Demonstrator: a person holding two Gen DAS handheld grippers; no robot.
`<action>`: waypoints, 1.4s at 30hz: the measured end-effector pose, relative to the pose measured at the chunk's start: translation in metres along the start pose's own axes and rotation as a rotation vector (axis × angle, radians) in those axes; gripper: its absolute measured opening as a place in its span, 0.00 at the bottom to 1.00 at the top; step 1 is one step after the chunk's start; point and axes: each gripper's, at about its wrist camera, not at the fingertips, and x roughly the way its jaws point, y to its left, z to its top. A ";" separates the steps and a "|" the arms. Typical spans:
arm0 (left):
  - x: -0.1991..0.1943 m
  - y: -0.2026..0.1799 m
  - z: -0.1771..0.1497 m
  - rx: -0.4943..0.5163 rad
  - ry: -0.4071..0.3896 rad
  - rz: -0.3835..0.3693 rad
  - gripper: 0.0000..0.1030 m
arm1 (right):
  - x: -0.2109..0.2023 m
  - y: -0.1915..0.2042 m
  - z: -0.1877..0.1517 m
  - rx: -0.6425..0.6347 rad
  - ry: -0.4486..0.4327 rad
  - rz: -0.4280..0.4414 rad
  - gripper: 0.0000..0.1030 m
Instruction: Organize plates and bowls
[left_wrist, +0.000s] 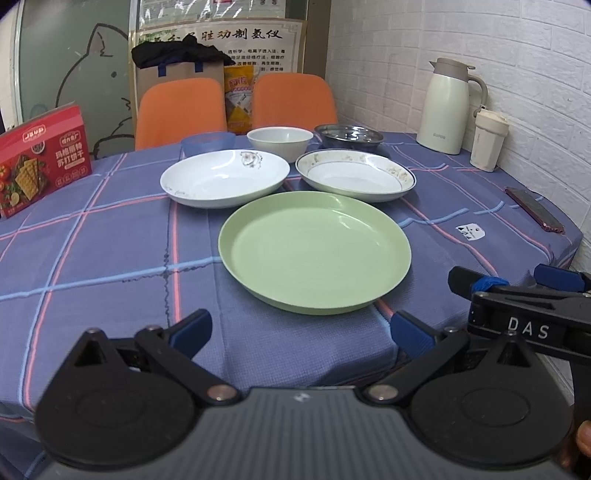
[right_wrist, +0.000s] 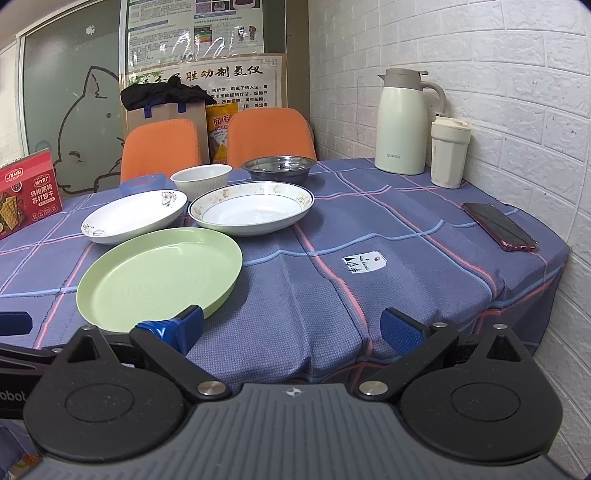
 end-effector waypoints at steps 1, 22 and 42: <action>0.000 0.000 0.002 -0.001 -0.003 0.001 1.00 | 0.000 0.000 0.001 -0.002 0.000 0.002 0.87; 0.038 0.032 0.070 -0.054 0.029 0.098 1.00 | 0.064 0.013 0.054 -0.046 0.093 0.068 0.87; 0.102 0.077 0.076 -0.141 0.192 0.041 0.99 | 0.123 0.033 0.051 -0.112 0.262 0.170 0.87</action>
